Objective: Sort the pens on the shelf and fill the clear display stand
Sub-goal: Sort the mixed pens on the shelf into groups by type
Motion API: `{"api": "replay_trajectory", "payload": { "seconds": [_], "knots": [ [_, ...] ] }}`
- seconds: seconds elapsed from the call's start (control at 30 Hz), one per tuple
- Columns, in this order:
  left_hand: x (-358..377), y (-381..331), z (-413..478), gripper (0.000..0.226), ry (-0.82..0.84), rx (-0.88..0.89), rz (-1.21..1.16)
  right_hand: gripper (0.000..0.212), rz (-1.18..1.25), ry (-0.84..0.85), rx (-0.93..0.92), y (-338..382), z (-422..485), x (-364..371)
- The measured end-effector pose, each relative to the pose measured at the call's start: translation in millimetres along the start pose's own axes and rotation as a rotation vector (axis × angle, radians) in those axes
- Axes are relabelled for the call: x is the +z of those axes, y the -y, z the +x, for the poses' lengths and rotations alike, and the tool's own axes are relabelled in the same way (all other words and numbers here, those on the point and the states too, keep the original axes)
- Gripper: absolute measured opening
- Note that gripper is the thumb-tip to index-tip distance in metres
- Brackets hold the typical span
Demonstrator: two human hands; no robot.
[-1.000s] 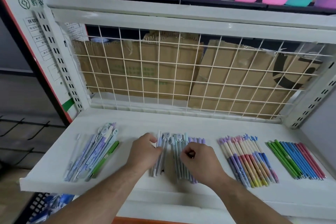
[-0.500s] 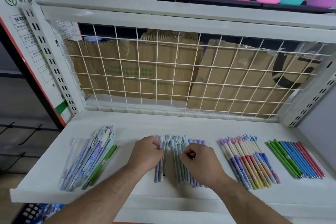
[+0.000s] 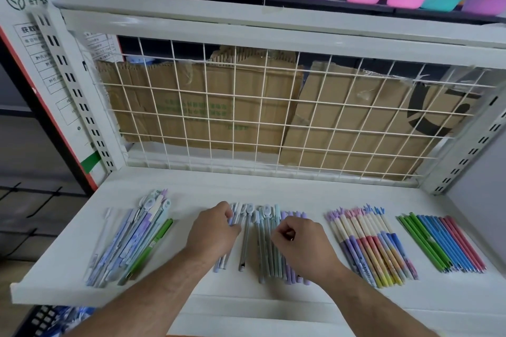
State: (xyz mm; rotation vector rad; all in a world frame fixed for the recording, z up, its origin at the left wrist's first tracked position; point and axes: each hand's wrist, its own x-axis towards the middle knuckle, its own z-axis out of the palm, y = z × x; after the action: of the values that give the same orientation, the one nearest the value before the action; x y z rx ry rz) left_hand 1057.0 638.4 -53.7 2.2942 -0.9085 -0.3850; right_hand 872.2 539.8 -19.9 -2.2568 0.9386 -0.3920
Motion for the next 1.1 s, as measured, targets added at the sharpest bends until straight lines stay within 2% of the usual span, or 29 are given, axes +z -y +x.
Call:
{"api": "replay_trajectory", "payload": {
  "seconds": [0.17, 0.33, 0.43, 0.57, 0.7, 0.8, 1.03, 1.1],
  "knots": [
    [2.9, -0.5, -4.6, 0.025, -0.011, 0.014, -0.006, 0.023, -0.013, 0.006, -0.006, -0.9, -1.0, -1.5],
    [2.7, -3.0, -8.2, 0.020, 0.015, 0.023, 0.012, 0.024, -0.018, 0.006, -0.006, -0.7, -1.5, -2.2],
    [-0.5, -3.8, -13.2, 0.016, 0.019, 0.035, 0.021, 0.019, -0.117, -0.012, -0.017, 2.1, -2.1, -2.0],
    [-7.8, -2.1, -23.5, 0.019, -0.050, 0.105, 0.168, 0.022, -0.401, -0.114, -0.131, 9.0, -2.0, -1.1],
    [-17.2, 3.9, -31.7, 0.029, -0.124, 0.192, 0.285, 0.036, -0.523, -0.022, -0.175, 15.5, 3.5, 7.0],
    [-29.0, 13.3, -35.7, 0.031, -0.140, 0.228, 0.386, 0.036, -0.543, -0.017, -0.162, 22.1, 3.9, 18.7],
    [-65.8, 58.8, -42.2, 0.037, -0.171, 0.091, 0.647, 0.029, -0.548, -0.127, -0.222, 45.4, 1.2, 39.7],
    [-75.8, 71.4, -42.2, 0.037, -0.184, 0.045, 0.717, 0.030, -0.514, -0.103, -0.235, 50.8, 1.7, 44.4]
  ]
}}
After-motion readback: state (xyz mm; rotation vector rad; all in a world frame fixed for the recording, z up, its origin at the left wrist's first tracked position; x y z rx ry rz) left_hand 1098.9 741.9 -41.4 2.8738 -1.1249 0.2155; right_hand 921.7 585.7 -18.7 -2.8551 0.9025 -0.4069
